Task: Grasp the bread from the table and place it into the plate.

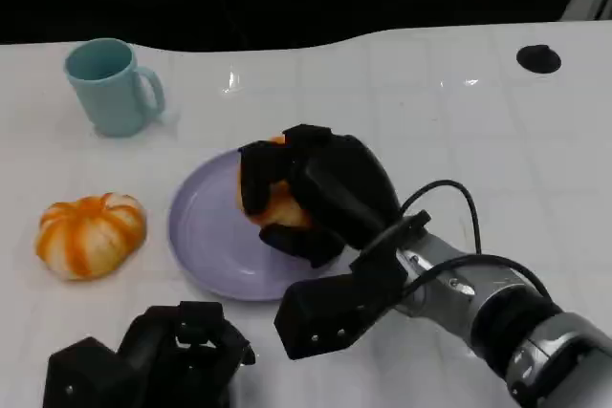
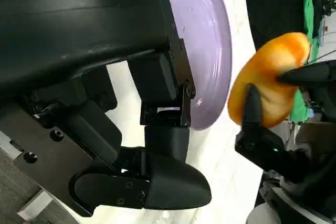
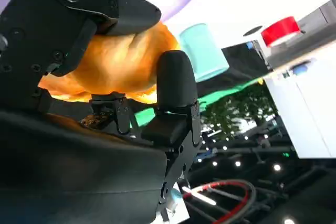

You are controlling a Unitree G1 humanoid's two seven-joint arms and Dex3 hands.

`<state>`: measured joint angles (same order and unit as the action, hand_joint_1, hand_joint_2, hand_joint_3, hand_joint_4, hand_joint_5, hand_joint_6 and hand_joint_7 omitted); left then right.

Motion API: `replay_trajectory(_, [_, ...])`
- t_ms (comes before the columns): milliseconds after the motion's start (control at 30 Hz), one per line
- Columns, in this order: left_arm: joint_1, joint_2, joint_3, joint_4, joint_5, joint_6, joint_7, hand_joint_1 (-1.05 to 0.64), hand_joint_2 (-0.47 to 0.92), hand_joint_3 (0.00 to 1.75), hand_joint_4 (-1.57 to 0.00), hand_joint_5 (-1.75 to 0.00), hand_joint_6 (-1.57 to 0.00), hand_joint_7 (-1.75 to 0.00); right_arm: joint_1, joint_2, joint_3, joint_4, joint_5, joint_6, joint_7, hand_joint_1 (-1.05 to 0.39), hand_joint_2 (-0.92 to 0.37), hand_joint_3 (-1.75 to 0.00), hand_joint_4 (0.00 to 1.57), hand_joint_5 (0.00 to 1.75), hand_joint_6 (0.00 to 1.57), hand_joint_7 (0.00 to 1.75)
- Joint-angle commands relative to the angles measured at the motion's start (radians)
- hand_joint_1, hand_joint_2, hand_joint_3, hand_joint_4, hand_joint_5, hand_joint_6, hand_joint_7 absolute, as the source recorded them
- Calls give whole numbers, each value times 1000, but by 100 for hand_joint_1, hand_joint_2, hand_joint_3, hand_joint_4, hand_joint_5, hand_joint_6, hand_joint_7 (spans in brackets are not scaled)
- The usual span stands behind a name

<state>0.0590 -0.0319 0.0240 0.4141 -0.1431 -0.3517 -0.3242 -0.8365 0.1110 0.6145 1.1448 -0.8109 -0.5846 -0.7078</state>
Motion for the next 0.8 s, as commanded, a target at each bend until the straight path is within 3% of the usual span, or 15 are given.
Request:
replay_trajectory(33, [8,8,3,-11,-4,-14,3,-105,53,71,-157,-124,-136,-88,-37,12,-9,27,30,-10,53,-22,-40,-113,88,164,86,118])
replay_trajectory(67, [9,8,2,-10,-3,-16,3,-105,53,71,-157,-124,-136,-88,-39,11,-11,28,34,-7,73,-24,-44,-102,86,154,88,103])
replay_trajectory(100, [9,8,2,-10,-1,-16,4,-105,53,71,-157,-124,-136,-88,-40,9,-11,28,37,2,94,-27,-55,-80,85,139,90,86])
replay_trajectory(200, [9,8,1,-12,0,-13,7,-105,54,70,-157,-124,-136,-88,-46,7,-9,22,42,48,182,-35,-79,-41,68,93,79,32])
replay_trajectory(267, [9,9,1,-14,-2,-11,4,-105,54,70,-157,-124,-137,-88,-47,5,-11,11,49,76,247,-48,-89,-24,43,64,62,9])
replay_trajectory(333, [8,10,1,-10,-2,-19,2,-105,54,69,-157,-123,-137,-87,-42,1,-13,-1,55,85,276,-59,-92,-18,28,52,49,2])
replay_trajectory(533, [9,11,2,-14,-3,-11,4,-105,54,68,-157,-123,-137,-87,-32,-8,-6,-31,49,113,297,-71,-92,-24,9,43,32,0])
replay_trajectory(800, [8,14,0,-10,7,-15,11,-105,56,67,-157,-123,-138,-87,-22,-33,19,-77,26,145,298,-73,-92,-31,13,50,22,0])
